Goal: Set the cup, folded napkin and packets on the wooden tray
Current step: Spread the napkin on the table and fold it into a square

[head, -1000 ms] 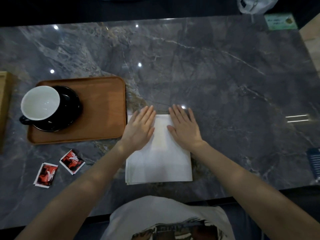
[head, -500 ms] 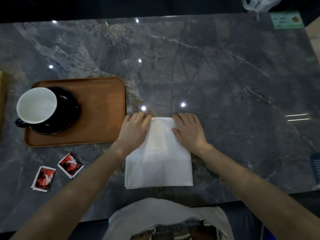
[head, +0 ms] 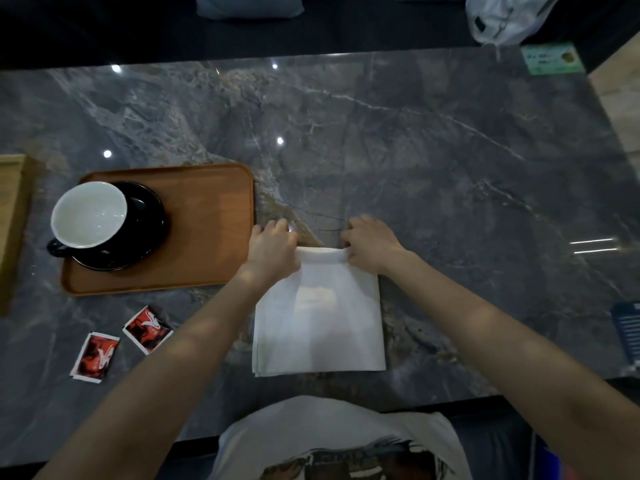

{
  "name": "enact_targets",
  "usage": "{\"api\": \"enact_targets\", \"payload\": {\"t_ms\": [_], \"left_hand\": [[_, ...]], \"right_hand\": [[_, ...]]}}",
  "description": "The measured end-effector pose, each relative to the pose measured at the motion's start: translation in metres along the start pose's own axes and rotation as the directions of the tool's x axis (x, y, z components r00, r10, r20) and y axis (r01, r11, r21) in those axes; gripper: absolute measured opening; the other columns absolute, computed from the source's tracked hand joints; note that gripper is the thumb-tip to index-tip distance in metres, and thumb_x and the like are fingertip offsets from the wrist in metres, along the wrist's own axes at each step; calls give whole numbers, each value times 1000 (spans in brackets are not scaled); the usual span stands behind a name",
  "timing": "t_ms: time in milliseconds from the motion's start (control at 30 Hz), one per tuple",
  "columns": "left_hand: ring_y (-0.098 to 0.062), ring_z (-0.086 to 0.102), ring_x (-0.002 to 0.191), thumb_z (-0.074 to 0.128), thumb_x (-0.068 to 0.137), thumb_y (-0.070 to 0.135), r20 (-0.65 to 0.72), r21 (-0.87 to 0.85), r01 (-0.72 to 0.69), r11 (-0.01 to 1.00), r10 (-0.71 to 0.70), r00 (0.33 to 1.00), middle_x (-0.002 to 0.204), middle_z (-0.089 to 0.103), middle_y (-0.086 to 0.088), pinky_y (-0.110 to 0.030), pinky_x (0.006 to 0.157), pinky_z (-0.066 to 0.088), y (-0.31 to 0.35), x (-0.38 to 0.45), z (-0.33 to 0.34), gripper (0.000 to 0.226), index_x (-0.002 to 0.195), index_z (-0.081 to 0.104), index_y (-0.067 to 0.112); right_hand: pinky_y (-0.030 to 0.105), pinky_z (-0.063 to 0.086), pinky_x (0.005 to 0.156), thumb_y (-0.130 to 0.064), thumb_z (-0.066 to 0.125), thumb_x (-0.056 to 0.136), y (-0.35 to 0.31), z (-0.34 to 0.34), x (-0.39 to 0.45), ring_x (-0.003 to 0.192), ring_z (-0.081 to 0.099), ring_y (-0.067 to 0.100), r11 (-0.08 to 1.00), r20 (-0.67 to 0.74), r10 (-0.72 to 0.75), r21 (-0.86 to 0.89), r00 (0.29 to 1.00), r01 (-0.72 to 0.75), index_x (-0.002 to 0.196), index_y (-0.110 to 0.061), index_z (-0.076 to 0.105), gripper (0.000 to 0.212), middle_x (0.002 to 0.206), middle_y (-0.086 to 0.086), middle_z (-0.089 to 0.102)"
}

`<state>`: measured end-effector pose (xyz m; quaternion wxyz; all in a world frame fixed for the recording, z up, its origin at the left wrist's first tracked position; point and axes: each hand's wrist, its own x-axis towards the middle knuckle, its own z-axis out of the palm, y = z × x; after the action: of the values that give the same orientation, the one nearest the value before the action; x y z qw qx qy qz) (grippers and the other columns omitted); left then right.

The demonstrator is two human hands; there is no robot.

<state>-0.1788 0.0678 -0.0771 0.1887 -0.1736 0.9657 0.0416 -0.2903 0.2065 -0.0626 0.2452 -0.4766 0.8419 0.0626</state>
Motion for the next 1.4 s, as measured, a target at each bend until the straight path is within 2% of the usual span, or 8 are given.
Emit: {"api": "enact_targets", "payload": {"t_ms": [400,567,700,867,1000,1133,1300,1400], "left_hand": [[-26,64,75,49,85,5,-157,81,-84,993,96,983,86,68,-7,-28,59,33,0,-47,-14,24,107,47,11],[-22,45,26,77,47,-8,-336,73,-90,993,110,935,37,52,-2,-13,49,-7,3,-83,-16,40,82,65,10],[-28,59,43,69,55,-12,-352,-18,-116,993,102,931,55,65,-9,-19,34,28,4,-104,-2,47,94,70,13],[-25,72,75,56,59,-3,-432,-78,-218,973,164,887,89,75,-8,-30,55,56,8,-125,13,44,99,70,9],[-26,71,88,55,62,3,-404,-28,-231,973,200,893,99,74,-10,-37,68,58,7,-131,28,40,98,72,8],[-27,68,99,35,73,15,-345,-49,-262,964,230,910,112,69,-12,-42,78,55,4,-138,46,48,109,66,8],[-27,68,99,68,60,2,-334,12,-307,952,293,896,112,69,-13,-41,78,55,6,-146,66,51,110,66,5],[-27,66,102,84,46,0,-278,44,-308,950,308,910,115,67,-14,-43,81,54,6,-150,75,67,110,65,3]], "right_hand": [[31,31,64,-7,43,89,3,-3,-38,94,61,33,984,-161,-109,-158,981,83,112,-8,50,24,102,16,64],[32,30,58,-7,50,81,7,-1,-57,90,57,32,972,-306,-231,-122,923,203,92,-5,64,18,87,15,68],[30,33,49,-4,61,71,3,4,-81,77,60,33,950,-414,-284,3,865,313,80,-5,66,10,69,14,67],[34,43,63,-16,53,84,-6,19,-100,98,54,27,960,-270,-266,8,925,279,117,-14,59,33,99,8,68],[27,48,53,-20,45,75,-10,39,-114,73,61,25,941,-372,-337,-111,865,319,93,-12,71,32,82,3,74],[31,48,80,-17,41,76,-14,64,-123,87,68,24,938,-404,-347,-170,846,304,97,-8,71,38,98,6,74],[44,51,90,4,61,67,-19,99,-133,105,65,28,970,-399,-245,-94,884,226,117,-1,61,50,115,16,67],[46,48,93,3,38,72,-24,111,-136,108,63,30,977,-395,-215,-91,893,195,119,0,59,51,118,17,66]]}}
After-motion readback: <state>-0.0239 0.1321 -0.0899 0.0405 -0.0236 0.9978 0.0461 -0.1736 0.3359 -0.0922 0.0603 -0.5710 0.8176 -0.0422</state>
